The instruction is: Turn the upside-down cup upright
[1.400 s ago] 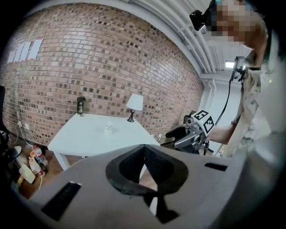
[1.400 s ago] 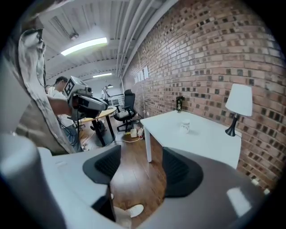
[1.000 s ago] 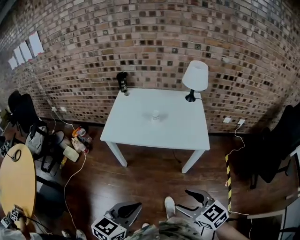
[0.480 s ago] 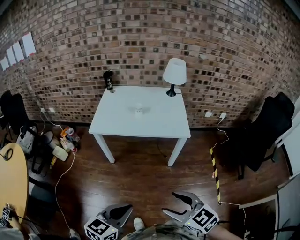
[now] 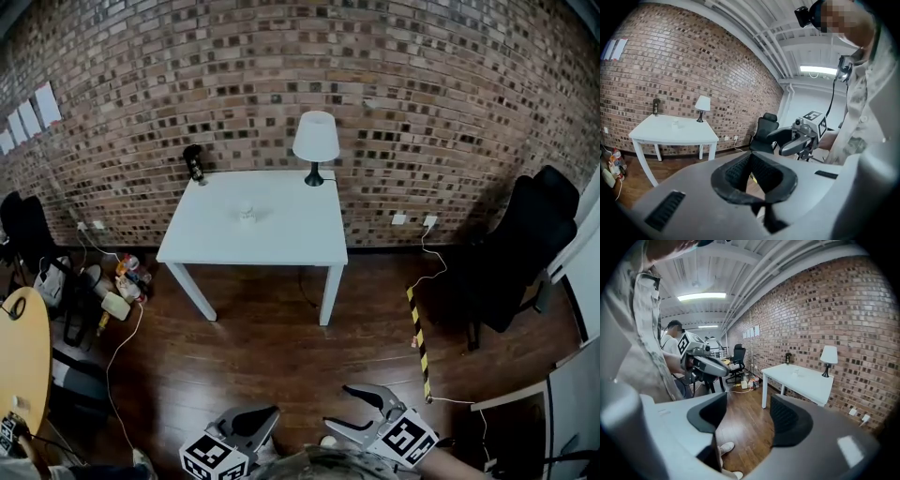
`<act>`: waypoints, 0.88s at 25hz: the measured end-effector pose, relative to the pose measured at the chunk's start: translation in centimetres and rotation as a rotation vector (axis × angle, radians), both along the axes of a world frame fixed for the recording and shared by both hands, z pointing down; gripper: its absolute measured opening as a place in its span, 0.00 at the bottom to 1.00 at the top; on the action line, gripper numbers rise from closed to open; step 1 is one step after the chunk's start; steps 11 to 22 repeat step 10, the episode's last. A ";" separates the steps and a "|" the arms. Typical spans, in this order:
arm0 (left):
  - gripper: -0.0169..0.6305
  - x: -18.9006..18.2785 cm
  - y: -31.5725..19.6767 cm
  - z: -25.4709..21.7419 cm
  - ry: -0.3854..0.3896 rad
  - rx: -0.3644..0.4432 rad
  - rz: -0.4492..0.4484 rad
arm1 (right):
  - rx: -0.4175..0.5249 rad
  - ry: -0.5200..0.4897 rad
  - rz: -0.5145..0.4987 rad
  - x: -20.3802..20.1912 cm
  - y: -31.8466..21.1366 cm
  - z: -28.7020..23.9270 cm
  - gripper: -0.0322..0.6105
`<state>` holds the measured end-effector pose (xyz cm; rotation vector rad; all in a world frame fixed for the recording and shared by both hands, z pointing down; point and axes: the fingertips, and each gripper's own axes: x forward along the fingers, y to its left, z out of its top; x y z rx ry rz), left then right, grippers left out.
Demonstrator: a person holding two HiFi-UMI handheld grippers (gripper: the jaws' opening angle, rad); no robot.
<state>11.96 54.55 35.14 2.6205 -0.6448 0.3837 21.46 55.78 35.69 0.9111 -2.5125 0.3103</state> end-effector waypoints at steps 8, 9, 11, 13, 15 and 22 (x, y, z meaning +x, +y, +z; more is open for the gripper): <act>0.04 3.3 3.8 0.4 -0.023 -0.032 -0.044 | -0.004 0.001 -0.031 4.1 3.1 0.1 0.50; 0.04 3.8 4.0 0.4 -0.026 -0.036 -0.046 | -0.009 0.002 -0.032 4.7 3.2 -0.1 0.50; 0.04 4.2 4.1 0.4 -0.030 -0.041 -0.049 | -0.014 0.003 -0.033 5.2 3.2 -0.2 0.50; 0.04 4.2 4.1 0.4 -0.030 -0.041 -0.049 | -0.014 0.003 -0.033 5.2 3.2 -0.2 0.50; 0.04 4.2 4.1 0.4 -0.030 -0.041 -0.049 | -0.014 0.003 -0.033 5.2 3.2 -0.2 0.50; 0.04 4.2 4.1 0.4 -0.030 -0.041 -0.049 | -0.014 0.003 -0.033 5.2 3.2 -0.2 0.50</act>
